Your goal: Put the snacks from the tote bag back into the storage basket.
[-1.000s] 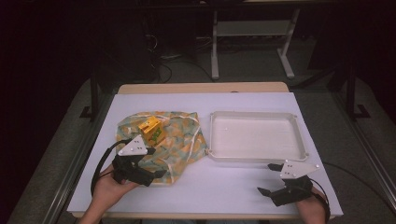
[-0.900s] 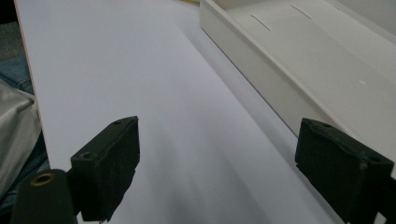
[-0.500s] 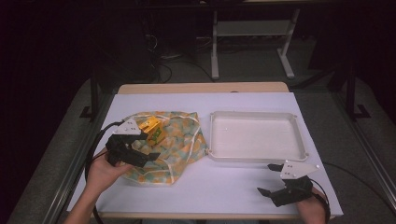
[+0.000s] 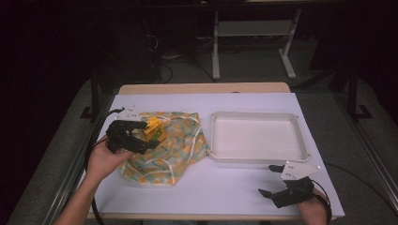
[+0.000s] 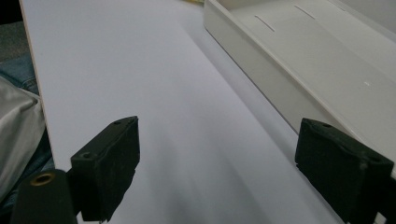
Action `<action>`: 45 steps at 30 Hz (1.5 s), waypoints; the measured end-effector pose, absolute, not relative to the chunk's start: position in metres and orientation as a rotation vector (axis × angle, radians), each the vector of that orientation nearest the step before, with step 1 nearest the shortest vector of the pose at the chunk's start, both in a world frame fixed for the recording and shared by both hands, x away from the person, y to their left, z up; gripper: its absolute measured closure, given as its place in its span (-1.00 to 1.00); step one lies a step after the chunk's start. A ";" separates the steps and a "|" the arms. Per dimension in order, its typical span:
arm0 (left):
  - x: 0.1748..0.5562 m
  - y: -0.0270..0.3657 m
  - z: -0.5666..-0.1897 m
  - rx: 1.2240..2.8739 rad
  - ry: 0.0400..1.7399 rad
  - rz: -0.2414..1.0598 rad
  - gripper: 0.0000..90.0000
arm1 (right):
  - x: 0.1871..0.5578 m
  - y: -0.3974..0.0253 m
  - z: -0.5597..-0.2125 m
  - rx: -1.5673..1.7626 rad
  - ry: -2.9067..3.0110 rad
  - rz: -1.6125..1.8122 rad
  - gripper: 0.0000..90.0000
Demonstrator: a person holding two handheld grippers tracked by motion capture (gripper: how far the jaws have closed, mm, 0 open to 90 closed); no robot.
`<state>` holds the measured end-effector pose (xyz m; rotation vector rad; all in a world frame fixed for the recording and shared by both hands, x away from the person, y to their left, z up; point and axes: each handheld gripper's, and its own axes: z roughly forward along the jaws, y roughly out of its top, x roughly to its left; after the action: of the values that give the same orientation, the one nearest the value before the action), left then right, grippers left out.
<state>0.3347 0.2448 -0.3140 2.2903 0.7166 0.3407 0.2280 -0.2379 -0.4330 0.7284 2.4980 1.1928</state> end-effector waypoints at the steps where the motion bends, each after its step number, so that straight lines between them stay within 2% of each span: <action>1: 0.337 0.245 -0.314 2.291 0.721 0.342 -0.63 | 0.228 -0.238 -0.433 0.730 2.499 1.192 -0.70; 22: 0.383 0.249 -0.330 2.322 0.874 0.367 -0.62 | 0.228 -0.237 -0.433 0.719 2.499 1.202 -0.70; 39: 0.399 0.246 -0.347 2.391 0.936 0.379 -0.62 | 0.228 -0.237 -0.433 0.719 2.501 1.203 -0.70; 45: 0.403 0.248 -0.353 2.392 0.962 0.364 -0.56 | 0.228 -0.237 -0.433 0.721 2.501 1.204 -0.70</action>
<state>0.4029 0.2480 -0.3531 2.3918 0.9624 0.3643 0.2278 -0.2375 -0.4330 0.7208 2.5006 1.2037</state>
